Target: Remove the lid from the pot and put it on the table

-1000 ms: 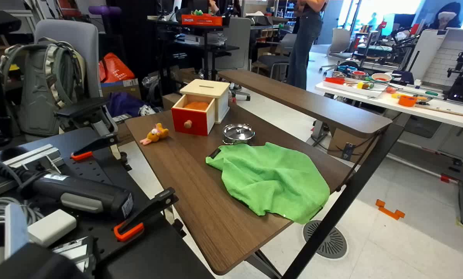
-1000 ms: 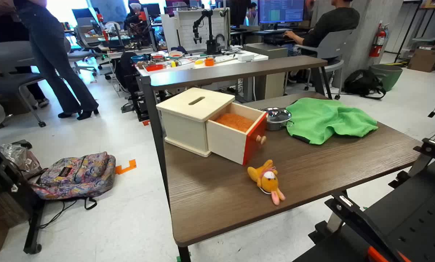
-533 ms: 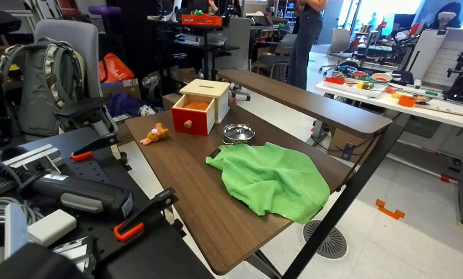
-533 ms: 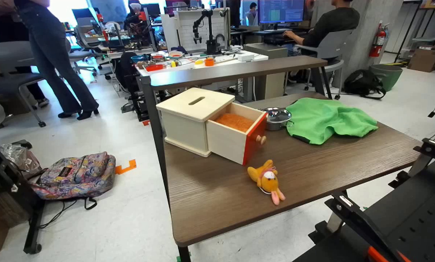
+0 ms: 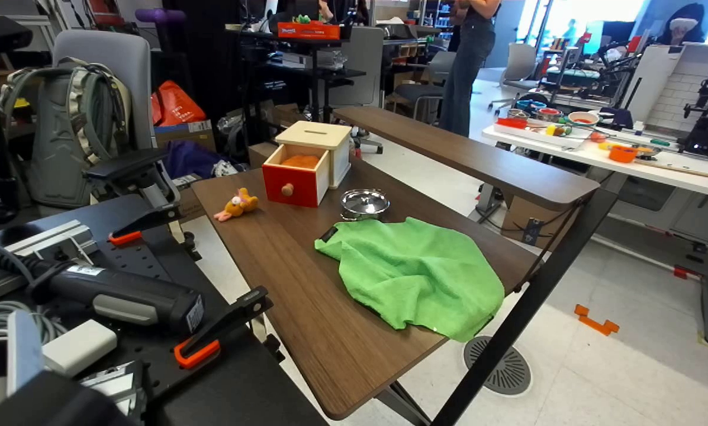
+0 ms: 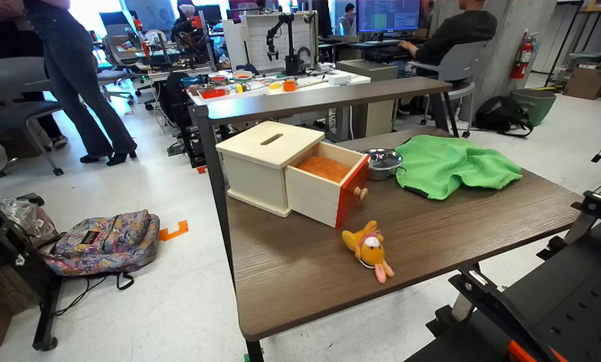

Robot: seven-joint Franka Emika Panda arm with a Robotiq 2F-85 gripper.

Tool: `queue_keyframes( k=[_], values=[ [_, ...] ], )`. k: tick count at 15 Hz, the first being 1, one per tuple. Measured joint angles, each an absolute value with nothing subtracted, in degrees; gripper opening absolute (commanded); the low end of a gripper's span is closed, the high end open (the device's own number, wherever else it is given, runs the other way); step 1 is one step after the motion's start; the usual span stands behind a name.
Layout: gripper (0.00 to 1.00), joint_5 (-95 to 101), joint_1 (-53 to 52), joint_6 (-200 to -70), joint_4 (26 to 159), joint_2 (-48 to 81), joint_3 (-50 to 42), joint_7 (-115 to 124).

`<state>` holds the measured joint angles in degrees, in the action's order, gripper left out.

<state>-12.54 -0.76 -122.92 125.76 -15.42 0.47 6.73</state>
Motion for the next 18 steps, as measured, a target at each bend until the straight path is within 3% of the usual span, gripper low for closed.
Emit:
queue_keyframes(
  k=[18],
  values=[
    [1.0, -5.21, 1.92, -140.99, 123.73, 17.02, -2.88, 16.43]
  ],
)
